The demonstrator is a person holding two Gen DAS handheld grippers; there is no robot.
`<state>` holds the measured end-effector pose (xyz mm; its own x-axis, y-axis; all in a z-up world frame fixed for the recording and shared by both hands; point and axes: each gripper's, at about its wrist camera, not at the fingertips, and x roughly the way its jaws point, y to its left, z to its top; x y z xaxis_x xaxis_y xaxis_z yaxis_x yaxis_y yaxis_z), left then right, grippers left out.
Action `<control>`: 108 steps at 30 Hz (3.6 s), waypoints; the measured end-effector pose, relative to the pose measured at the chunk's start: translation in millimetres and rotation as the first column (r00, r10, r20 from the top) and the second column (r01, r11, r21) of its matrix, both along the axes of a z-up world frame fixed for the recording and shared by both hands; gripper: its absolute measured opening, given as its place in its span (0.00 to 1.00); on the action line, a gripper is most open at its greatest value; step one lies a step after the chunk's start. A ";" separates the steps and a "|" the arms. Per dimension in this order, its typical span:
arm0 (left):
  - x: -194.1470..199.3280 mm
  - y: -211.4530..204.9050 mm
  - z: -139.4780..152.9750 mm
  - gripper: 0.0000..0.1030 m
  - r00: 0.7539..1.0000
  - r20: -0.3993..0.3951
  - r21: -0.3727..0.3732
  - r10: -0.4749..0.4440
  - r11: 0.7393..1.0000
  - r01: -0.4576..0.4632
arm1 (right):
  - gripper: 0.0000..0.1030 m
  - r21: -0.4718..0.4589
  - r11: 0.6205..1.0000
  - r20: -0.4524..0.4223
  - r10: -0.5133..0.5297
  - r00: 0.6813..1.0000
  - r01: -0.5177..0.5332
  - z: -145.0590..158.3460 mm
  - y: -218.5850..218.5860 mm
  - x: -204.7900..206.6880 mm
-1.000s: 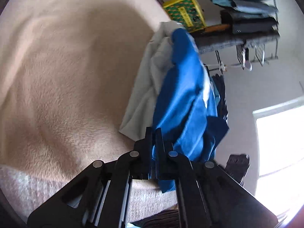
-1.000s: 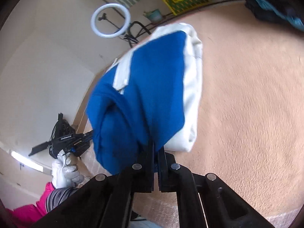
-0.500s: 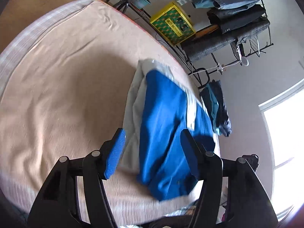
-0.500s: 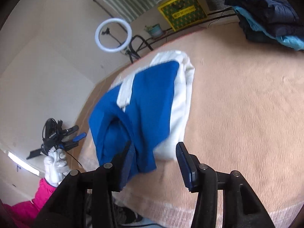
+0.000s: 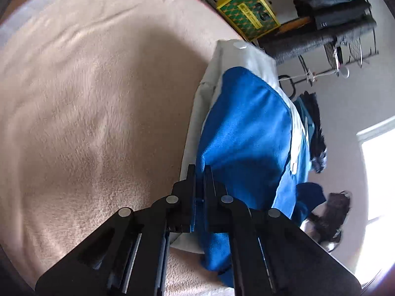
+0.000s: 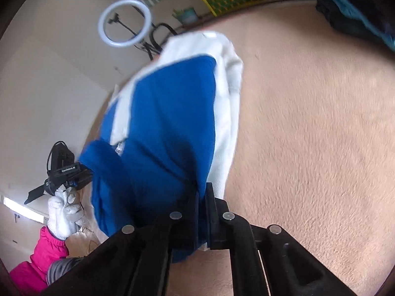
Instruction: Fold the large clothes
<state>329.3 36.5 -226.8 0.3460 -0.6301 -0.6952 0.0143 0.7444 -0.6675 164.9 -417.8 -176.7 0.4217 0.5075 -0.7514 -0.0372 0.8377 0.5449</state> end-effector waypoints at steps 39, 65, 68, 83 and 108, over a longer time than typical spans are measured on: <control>69.0 -106.9 67.1 0.13 0.923 0.303 0.319 -0.237 0.938 0.136 | 0.32 -0.307 0.931 0.184 0.261 0.948 -0.197 47.3 79.7 128.2; -22.7 -83.3 45.1 0.13 0.935 0.256 0.233 -0.246 0.954 0.187 | 0.23 -0.192 0.949 0.134 0.279 0.951 -0.252 12.5 86.3 51.2; -24.9 -67.2 53.3 0.13 0.940 0.267 0.221 -0.214 0.963 0.156 | 0.25 -0.173 0.957 0.152 0.261 0.953 -0.234 22.4 81.2 44.1; -54.7 -28.6 71.9 0.28 0.948 0.274 0.175 -0.159 0.978 0.114 | 0.57 -0.300 0.923 0.250 0.319 0.914 -0.240 78.4 82.1 -37.9; 17.3 50.4 27.1 0.68 0.999 0.047 -0.129 0.020 0.992 -0.014 | 0.74 -0.081 0.996 0.200 0.048 0.979 -0.032 46.2 -5.6 -5.2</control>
<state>346.6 86.9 -199.7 0.3885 -0.7066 -0.5914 0.0363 0.6530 -0.7565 159.8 -423.3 -130.5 0.5491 0.4710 -0.6904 -0.1741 0.8724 0.4567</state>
